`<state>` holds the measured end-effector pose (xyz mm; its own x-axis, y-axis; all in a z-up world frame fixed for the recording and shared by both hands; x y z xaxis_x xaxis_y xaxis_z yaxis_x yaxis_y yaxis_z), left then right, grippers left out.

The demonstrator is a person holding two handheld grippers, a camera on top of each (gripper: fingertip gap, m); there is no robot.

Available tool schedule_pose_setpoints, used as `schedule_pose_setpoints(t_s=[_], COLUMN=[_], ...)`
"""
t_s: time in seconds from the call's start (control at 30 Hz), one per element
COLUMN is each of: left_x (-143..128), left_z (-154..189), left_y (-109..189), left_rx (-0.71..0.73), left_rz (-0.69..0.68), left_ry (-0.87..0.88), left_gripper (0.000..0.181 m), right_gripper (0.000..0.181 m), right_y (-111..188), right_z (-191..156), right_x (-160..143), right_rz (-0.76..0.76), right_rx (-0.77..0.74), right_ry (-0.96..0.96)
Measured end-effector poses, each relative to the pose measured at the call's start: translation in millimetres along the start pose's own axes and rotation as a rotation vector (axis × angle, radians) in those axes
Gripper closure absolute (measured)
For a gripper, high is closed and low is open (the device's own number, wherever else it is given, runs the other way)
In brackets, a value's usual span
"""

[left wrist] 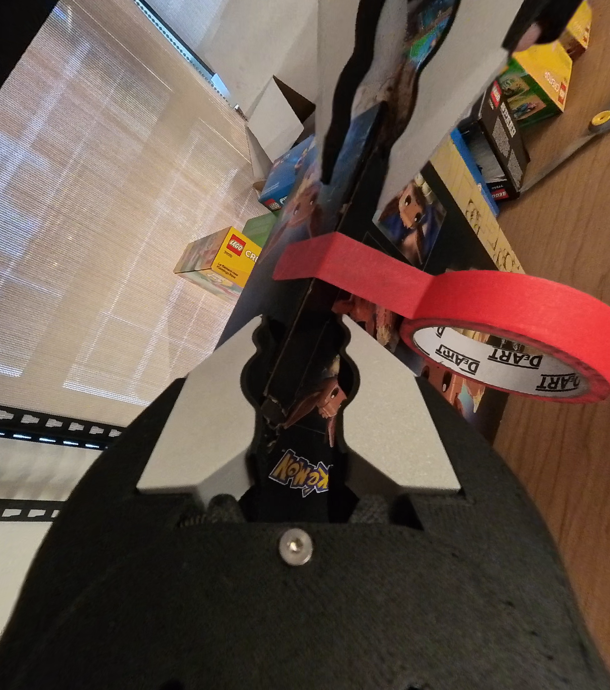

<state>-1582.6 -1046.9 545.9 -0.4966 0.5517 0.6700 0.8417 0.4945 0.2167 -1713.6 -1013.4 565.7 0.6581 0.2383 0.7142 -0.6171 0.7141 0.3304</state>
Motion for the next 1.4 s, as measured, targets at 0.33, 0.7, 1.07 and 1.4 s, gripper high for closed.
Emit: schedule_pose_setpoints(t_s=[0.33, 0.7, 1.07, 1.4], left_x=[1.5, 6.9, 17.7, 10.5], left_z=[2.0, -3.6, 58.3, 310.4], left_y=[-1.1, 13.7, 139.7, 58.8], left_rx=[0.013, 0.031, 0.311, 0.201], left_rz=[-0.037, 0.034, 0.219, 0.237], left_ry=[-0.046, 0.061, 0.341, 0.970], left_gripper=[0.142, 0.153, 0.157, 0.156], right_gripper=[0.160, 0.158, 0.148, 0.149], right_y=[-4.7, -4.4, 167.4, 226.7], right_z=[1.3, 4.5, -38.7, -108.1], right_x=[3.7, 5.3, -98.0, -339.3], right_rz=[-0.090, -0.095, 0.043, -0.351], right_rx=[0.064, 0.075, -0.248, -0.102], right_ry=[0.004, 0.006, -0.287, -0.747])
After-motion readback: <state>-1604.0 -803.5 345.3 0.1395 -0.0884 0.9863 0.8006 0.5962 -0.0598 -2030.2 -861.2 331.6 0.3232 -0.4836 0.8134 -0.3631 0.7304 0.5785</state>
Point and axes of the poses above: each gripper's, where its closed fingertips meet, y back along the fingers, x out of its top, z = x × y across the jaws, the point moved 6 cm from there along y, back along the fingers, and after that the axes turned 7 degrees about z, right-handed, at the moved point
